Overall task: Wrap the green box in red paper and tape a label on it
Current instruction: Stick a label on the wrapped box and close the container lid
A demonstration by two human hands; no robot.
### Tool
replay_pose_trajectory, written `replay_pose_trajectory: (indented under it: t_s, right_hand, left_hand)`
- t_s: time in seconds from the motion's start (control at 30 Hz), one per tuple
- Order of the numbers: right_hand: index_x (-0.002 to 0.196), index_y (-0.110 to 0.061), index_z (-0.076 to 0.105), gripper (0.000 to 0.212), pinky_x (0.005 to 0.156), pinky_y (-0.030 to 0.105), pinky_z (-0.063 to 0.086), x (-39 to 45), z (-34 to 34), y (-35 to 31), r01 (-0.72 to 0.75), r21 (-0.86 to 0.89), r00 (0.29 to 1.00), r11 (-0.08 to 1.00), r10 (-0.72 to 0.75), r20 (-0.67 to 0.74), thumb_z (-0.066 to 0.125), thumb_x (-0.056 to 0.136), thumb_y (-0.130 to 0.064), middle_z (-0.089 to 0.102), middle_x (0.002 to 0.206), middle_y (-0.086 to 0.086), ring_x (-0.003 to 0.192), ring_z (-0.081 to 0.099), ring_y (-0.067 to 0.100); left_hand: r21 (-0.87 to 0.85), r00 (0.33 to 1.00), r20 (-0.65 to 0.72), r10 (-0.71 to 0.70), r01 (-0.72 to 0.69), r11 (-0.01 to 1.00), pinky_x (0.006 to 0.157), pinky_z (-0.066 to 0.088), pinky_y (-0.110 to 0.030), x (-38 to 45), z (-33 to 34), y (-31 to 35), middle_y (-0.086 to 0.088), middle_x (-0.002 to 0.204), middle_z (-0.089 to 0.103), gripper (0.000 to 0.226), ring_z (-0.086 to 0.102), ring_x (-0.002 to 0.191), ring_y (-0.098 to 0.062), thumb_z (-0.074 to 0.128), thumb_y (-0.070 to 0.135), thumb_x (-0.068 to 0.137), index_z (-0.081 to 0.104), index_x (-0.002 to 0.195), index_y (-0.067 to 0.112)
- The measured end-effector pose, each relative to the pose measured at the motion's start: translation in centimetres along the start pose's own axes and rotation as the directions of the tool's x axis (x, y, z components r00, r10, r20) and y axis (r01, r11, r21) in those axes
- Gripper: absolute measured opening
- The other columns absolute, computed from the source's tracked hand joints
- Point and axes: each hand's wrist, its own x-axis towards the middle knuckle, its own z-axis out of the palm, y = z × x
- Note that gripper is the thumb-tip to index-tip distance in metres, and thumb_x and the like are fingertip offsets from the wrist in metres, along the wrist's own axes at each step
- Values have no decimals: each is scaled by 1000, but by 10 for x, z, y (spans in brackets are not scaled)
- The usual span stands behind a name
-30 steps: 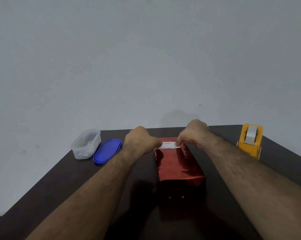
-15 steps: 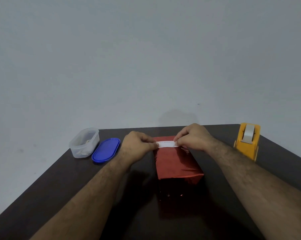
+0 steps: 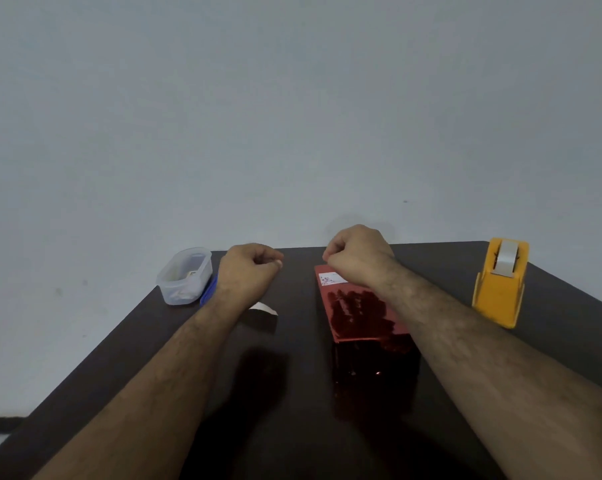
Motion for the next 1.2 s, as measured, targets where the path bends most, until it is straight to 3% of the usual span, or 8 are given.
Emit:
replay_pose_trajectory:
  t_s: [0.2, 0.37, 0.53, 0.7, 0.83, 1.03, 1.1, 1.2]
  right_hand:
    - [93, -22, 80, 14, 66, 21, 50, -6, 38, -67, 77, 20, 993, 997, -79, 89, 70, 85, -15, 76, 93, -7, 88, 69, 12]
    - [108, -15, 72, 29, 64, 24, 49, -1, 114, -113, 0, -55, 986, 999, 9, 164, 71, 84, -30, 73, 109, 5, 94, 68, 25]
    - [142, -19, 54, 85, 99, 36, 53, 16, 168, -132, -162, -164, 956, 973, 196, 219, 76, 75, -66, 61, 141, 8, 129, 59, 33]
    - [144, -25, 49, 96, 100, 48, 37, 32, 196, -157, -172, -379, 929, 909, 278, 245, 74, 64, -70, 57, 143, 8, 132, 52, 33]
    - [138, -27, 56, 91, 102, 45, 40, 43, 214, -165, -193, -436, 918, 879, 318, 235, 76, 58, -66, 58, 138, 9, 127, 55, 32]
    - [143, -19, 34, 102, 90, 39, 44, 48, 206, -158, -366, -140, 906, 920, 387, 174, 74, 60, -65, 55, 136, 12, 125, 49, 35]
    - [138, -18, 36, 95, 93, 41, 51, 53, 198, -156, -406, 99, 904, 908, 383, 189, 68, 59, -61, 55, 129, 11, 120, 52, 34]
    - [130, -13, 51, 67, 73, 33, 50, 64, 189, -161, -332, 501, 939, 799, 231, 254, 64, 76, -50, 58, 115, 6, 99, 58, 25]
  left_hand:
    - [168, 977, -203, 69, -34, 985, 84, 60, -34, 1, -61, -40, 11, 90, 73, 9, 68, 83, -8, 72, 25, 94, 77, 101, 25]
    - [321, 932, -355, 79, 42, 946, 103, 49, -46, 13, -107, -96, -7, 134, 62, 65, 54, 126, -31, 83, 41, 82, 63, 138, 17]
    - [239, 961, -242, -136, 195, 951, 116, 44, -46, 26, -123, -127, -12, 157, 49, 123, 46, 144, -32, 94, 54, 63, 33, 162, 17]
    - [308, 959, -220, -179, 243, 920, 94, 57, -41, 37, -116, -136, -8, 127, 68, 96, 66, 118, -33, 88, 54, 67, 44, 143, 15]
    - [339, 956, -220, -195, 263, 903, 86, 61, -43, 40, -116, -144, -3, 110, 71, 68, 69, 99, -28, 82, 55, 69, 54, 119, 18]
    - [322, 951, -241, -192, 265, 909, 81, 60, -40, 39, -117, -144, 3, 104, 69, 67, 70, 93, -25, 83, 59, 65, 55, 113, 21]
    - [326, 951, -242, -192, 266, 907, 83, 61, -41, 38, -117, -143, 3, 104, 70, 67, 70, 93, -24, 84, 57, 65, 55, 113, 22]
    - [343, 955, -230, -189, 262, 902, 84, 61, -42, 36, -116, -139, 4, 107, 70, 70, 69, 96, -23, 87, 57, 62, 55, 115, 24]
